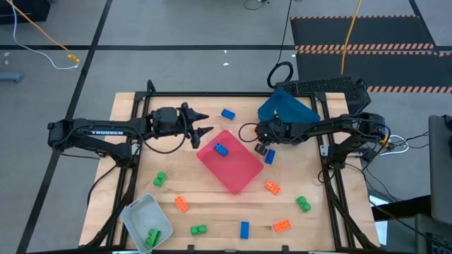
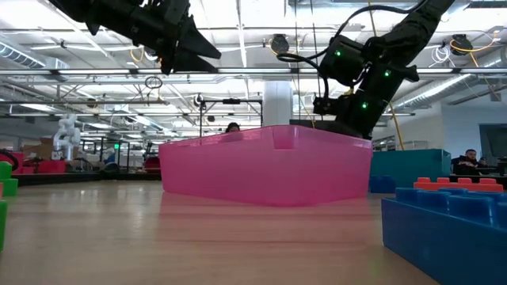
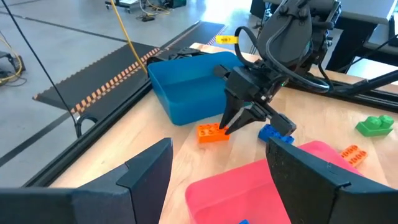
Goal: Sort & place blocks by color
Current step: Put the orange game piece into the blue bin
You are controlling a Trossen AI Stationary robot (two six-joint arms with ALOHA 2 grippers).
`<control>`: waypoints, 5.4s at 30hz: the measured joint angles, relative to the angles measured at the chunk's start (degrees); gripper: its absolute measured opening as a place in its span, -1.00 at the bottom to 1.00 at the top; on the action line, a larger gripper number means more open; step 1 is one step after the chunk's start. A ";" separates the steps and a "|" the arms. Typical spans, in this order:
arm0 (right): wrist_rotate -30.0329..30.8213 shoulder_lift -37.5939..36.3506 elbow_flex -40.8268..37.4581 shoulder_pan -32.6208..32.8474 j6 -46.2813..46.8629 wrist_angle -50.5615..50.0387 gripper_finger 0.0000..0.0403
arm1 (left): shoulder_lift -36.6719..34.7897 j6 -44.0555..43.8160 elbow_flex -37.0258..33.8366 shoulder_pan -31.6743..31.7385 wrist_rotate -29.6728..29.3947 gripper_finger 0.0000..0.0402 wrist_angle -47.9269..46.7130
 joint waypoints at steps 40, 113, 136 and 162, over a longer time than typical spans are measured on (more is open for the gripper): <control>-1.63 0.45 -7.32 -2.28 6.09 12.51 -0.08 | 0.01 0.46 0.00 -1.19 -0.04 0.28 0.19; -10.37 9.01 0.61 -4.11 -16.88 5.80 0.08 | -0.01 0.76 0.00 -1.19 -0.02 0.28 0.27; 11.51 -14.62 0.35 -4.85 -24.99 0.29 -0.35 | -0.01 0.86 0.00 -1.19 0.00 0.28 -0.30; 13.55 -20.41 0.35 -21.16 -7.91 -17.78 0.42 | 0.02 -0.36 0.00 -1.19 0.00 0.28 -0.10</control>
